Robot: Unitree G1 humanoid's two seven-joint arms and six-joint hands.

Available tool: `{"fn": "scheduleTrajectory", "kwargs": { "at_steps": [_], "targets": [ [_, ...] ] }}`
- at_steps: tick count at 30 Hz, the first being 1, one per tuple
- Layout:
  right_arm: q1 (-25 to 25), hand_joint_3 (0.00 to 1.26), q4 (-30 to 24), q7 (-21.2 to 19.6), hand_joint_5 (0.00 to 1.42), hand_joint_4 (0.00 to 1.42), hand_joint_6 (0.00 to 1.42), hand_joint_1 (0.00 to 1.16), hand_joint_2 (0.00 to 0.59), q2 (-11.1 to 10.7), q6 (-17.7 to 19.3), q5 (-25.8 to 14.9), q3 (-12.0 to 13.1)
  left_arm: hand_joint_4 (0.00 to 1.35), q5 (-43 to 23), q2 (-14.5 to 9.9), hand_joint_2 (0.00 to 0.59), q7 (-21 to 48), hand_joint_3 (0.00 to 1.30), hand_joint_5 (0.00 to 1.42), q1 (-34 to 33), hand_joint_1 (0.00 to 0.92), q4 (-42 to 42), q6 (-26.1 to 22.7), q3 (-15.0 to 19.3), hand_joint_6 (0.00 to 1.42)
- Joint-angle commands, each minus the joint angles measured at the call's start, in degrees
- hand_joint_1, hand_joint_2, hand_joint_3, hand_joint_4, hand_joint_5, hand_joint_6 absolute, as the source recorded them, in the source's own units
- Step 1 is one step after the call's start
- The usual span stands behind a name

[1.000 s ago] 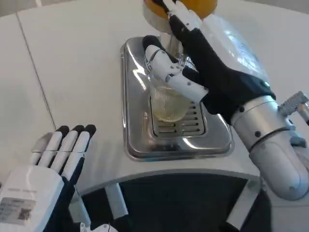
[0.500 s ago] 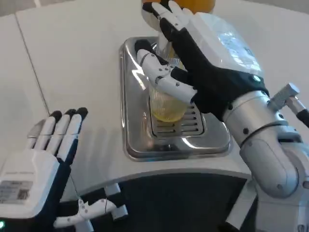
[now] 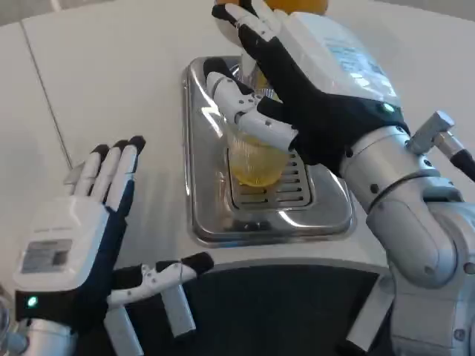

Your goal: Grasp the cup under the faucet to collect the drink, then remove the cup.

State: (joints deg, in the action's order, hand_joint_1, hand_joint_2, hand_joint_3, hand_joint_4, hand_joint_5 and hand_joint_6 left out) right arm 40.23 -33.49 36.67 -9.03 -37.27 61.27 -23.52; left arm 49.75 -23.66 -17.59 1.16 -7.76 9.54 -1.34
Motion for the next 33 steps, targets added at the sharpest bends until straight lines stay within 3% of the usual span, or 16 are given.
{"fn": "scheduleTrajectory", "kwargs": {
  "at_steps": [1, 9, 22, 27, 33],
  "targets": [
    [1.1, 0.10, 0.2, 2.0, 0.01, 0.00, 0.06, 0.00, 0.534, 0.9, 2.6, -0.7, -0.9, 0.00, -0.9, 1.1, 0.027, -0.3, 0.00, 0.02, -2.3, 0.076, 2.0, -0.6, -1.6, 0.09],
    [0.8, 0.10, -0.5, 3.6, 0.01, 0.00, 0.06, 0.00, 0.537, 1.9, 2.8, 1.4, -1.4, 0.00, -1.9, 1.7, 0.028, -0.5, 0.00, 0.03, -5.2, 0.104, 4.2, -1.1, -3.0, 0.10],
    [-0.5, 0.10, -1.1, 3.9, 0.01, 0.00, 0.06, 0.00, 0.546, 3.3, 2.8, 3.1, -0.3, 0.00, -3.0, 2.9, 0.038, -0.6, 0.00, 0.05, -9.1, 0.115, 6.9, -1.5, -4.9, 0.12],
    [-3.6, 0.05, -2.8, -0.5, 0.00, 0.00, 0.03, 0.00, 0.559, 5.9, 2.3, 2.9, 0.8, 0.00, -3.1, 2.8, 0.039, -0.5, 0.00, 0.05, -9.7, 0.116, 7.2, -1.5, -5.2, 0.12],
    [-11.3, 0.00, -6.5, -13.8, 0.00, 0.00, 0.00, 0.00, 0.575, 11.2, 5.3, -1.2, 3.8, 0.00, -3.7, 2.5, 0.039, -0.1, 0.00, 0.05, -10.3, 0.116, 8.0, -1.3, -5.5, 0.12]
  ]
}}
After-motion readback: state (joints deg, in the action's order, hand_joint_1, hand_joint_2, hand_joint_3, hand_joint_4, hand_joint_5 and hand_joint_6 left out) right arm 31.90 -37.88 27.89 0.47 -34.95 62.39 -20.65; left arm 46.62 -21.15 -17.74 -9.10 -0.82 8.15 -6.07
